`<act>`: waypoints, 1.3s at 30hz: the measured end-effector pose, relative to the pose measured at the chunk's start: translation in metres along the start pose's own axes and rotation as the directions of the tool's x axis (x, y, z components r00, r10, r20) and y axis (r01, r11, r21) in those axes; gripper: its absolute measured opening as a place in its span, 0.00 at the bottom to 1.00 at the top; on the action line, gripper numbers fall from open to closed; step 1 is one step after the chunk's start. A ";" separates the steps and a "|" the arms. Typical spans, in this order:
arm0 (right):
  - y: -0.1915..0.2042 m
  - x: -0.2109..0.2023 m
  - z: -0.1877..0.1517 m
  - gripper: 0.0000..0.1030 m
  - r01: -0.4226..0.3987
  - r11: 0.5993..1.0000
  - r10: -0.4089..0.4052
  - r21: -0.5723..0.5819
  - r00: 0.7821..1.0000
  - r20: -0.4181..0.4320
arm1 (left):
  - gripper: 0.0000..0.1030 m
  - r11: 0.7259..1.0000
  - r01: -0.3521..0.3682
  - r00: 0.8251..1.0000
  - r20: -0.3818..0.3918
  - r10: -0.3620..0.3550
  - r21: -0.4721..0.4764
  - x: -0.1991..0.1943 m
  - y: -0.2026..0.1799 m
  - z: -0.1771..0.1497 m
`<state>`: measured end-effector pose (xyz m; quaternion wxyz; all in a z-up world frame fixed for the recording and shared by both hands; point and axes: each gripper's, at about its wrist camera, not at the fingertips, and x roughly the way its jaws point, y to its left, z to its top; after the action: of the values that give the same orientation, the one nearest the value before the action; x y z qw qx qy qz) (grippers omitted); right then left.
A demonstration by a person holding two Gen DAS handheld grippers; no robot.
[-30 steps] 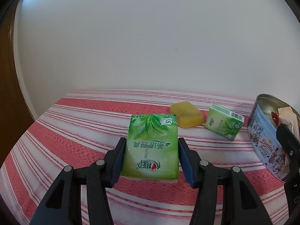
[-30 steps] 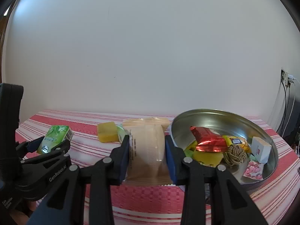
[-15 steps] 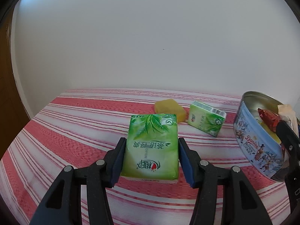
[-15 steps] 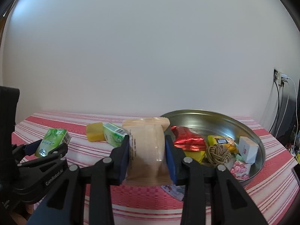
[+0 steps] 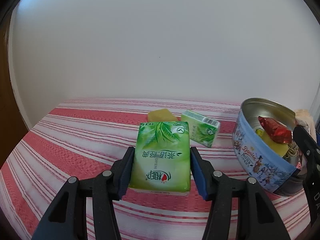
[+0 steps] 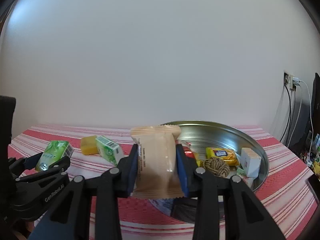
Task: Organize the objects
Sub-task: 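Carry the pastry bag and green tea pack over the tin and open both grippers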
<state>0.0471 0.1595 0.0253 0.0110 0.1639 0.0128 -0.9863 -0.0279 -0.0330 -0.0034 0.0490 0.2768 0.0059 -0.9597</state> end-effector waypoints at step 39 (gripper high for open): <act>-0.110 -0.007 0.018 0.35 0.144 0.984 -0.149 0.102 0.988 0.045 | 0.55 0.988 0.127 0.990 0.049 -0.131 0.086 -0.020 -0.105 0.021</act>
<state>0.0449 0.2685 0.0467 -0.0693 0.1368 -0.0239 -0.9879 -0.0324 0.0722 0.0234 -0.0245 0.2513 -0.0173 -0.9674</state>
